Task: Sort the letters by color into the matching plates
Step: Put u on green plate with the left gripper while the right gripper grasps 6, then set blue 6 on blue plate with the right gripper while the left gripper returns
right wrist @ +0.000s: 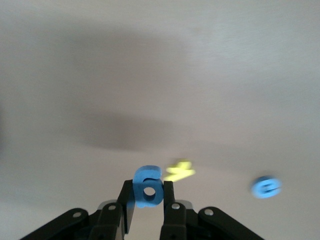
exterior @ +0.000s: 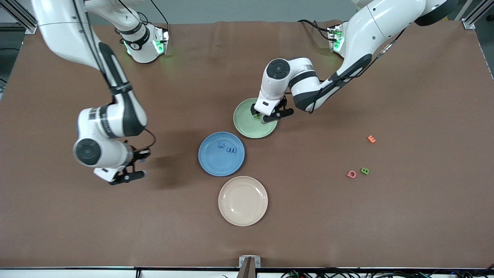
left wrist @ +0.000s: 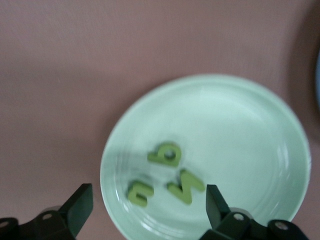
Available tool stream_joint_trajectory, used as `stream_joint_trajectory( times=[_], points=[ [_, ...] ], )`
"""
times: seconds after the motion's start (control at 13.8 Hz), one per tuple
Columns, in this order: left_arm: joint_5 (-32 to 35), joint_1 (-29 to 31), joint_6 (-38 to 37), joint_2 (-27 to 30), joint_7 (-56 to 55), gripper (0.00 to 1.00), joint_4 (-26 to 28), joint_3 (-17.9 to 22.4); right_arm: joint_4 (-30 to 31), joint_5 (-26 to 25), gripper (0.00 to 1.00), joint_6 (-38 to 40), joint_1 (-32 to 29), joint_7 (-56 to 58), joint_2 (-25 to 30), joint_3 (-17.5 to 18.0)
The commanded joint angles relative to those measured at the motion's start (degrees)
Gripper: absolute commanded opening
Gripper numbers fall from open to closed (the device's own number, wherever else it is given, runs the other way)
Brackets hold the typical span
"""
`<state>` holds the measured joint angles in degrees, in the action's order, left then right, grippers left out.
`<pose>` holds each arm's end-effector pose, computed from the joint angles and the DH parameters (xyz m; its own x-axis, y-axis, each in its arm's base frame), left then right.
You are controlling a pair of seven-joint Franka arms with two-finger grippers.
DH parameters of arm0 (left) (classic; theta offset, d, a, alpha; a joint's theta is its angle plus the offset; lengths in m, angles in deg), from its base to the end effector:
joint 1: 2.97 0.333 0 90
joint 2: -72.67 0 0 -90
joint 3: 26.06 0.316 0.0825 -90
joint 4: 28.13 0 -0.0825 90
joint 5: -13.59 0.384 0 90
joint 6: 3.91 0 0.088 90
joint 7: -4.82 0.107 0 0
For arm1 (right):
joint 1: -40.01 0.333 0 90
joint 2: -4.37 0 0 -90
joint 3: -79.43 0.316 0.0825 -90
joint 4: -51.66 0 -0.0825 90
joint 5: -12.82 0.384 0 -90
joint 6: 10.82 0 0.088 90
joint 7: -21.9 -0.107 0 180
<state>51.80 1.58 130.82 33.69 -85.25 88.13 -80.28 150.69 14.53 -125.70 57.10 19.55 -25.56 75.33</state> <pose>0.3998 -0.4368 0.2304 0.9466 0.3147 -0.0705 0.3178 -0.9474 0.0389 0.6215 0.1489 0.2639 0.9562 0.1662 -0.2410 0.1767 -0.9840 0.0223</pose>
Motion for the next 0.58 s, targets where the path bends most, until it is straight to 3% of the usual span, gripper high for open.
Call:
stream_joint_trajectory(
  times=[0.0,0.22,0.51],
  points=[
    [0.2,4.47,-1.66,3.38,2.87,1.0,-1.47,-0.19,-0.06,3.55,0.11,0.45,6.62,-12.73,0.66,-0.56],
    [0.2,11.86,-2.11,4.7,9.02,1.0,-2.88,-0.63,-3.48,8.48,0.11,-0.69,12.08,-22.67,-1.61,-0.65],
    [0.29,19.07,-2.11,3.91,17.8,1.0,-6.65,-0.19,-6.04,8.58,0.11,-6.04,15.78,-30.08,-6.19,-0.65]
  ],
)
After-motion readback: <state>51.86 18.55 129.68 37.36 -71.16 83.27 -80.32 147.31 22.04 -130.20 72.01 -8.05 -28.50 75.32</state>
